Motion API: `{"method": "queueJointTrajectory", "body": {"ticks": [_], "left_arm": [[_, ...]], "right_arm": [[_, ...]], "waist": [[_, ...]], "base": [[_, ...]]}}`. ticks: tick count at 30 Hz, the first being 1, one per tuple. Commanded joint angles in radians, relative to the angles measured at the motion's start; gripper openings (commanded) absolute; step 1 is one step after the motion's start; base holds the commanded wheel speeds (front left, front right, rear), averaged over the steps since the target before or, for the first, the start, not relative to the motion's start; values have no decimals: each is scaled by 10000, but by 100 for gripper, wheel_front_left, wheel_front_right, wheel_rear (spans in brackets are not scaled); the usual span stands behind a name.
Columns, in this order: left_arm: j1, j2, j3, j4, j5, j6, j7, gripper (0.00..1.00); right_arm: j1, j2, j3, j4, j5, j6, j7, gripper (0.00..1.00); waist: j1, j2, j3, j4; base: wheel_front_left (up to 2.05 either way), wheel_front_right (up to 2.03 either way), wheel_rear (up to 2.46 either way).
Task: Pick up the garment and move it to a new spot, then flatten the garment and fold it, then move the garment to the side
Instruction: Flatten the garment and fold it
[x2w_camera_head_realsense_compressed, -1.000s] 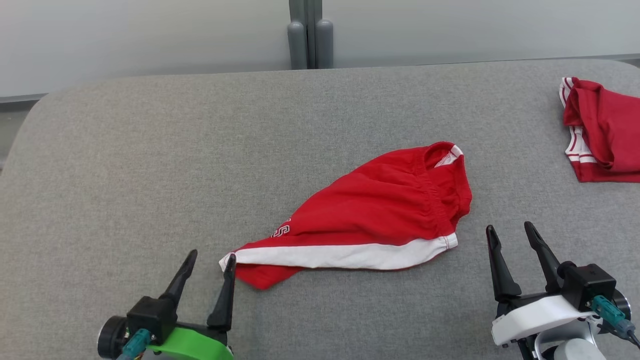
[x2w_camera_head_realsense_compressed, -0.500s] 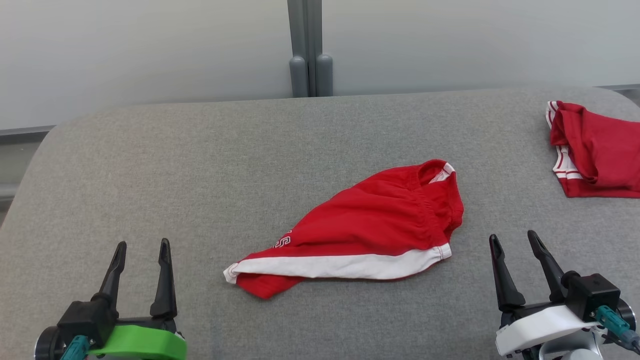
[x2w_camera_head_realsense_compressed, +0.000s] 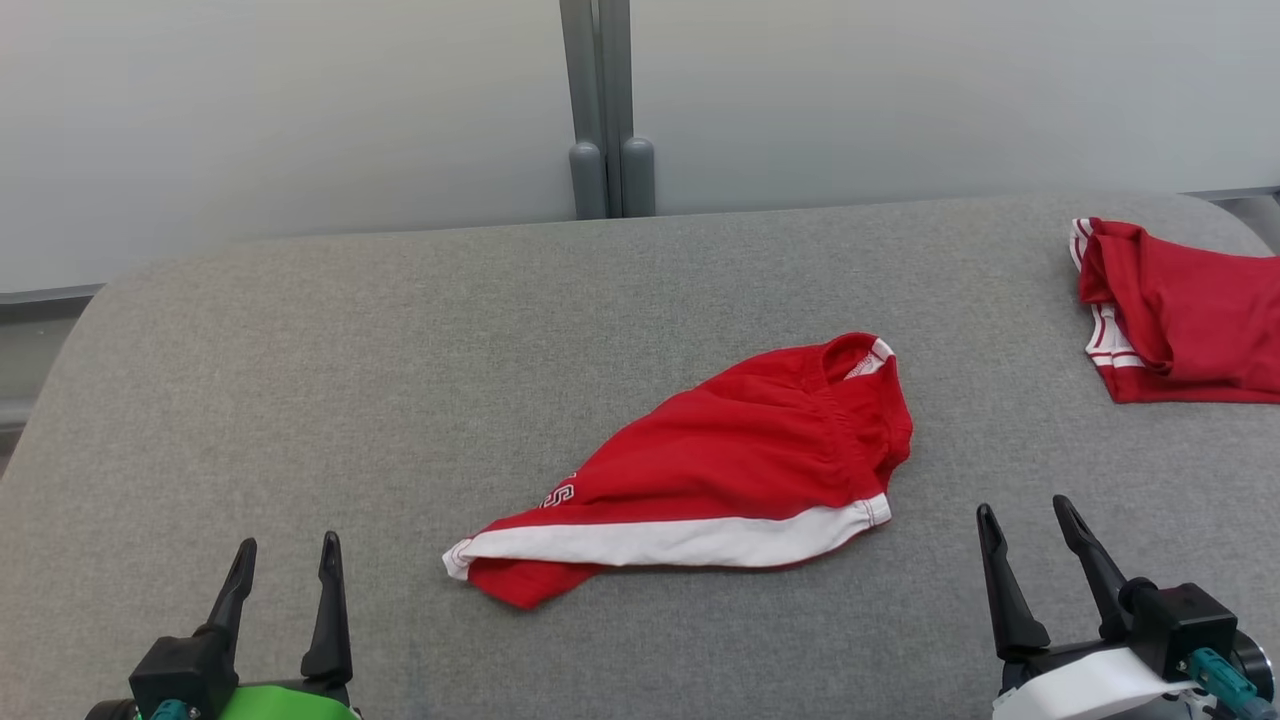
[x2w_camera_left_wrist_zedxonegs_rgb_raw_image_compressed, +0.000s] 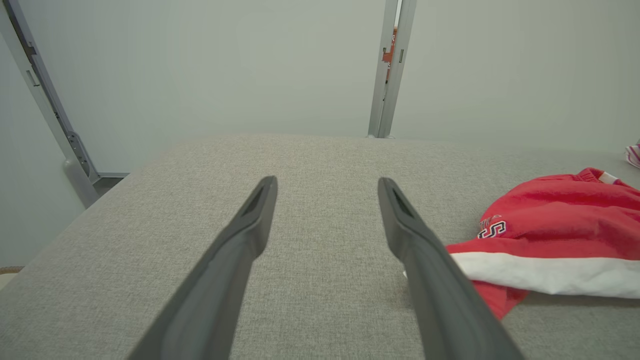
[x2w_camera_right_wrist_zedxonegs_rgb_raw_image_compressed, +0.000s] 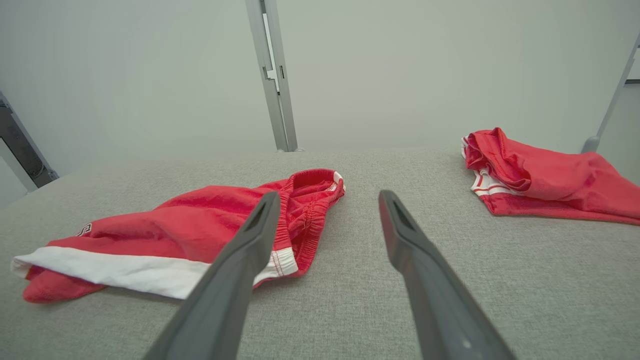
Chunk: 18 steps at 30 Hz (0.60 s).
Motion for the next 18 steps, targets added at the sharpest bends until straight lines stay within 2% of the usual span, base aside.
{"method": "queueJointTrajectory", "body": {"ticks": [1, 18], "left_arm": [[67, 31, 38, 61, -51, -27, 6, 100], [-157, 65, -97, 567, -82, -43, 4, 100]], "right_arm": [[100, 14, -11, -57, -87, -18, -23, 100], [-33, 4, 67, 123, -122, -18, -23, 100]], "waist": [[0, 0, -16, 9], [0, 0, -99, 9]], "base": [[0, 0, 0], [0, 0, 0]]}}
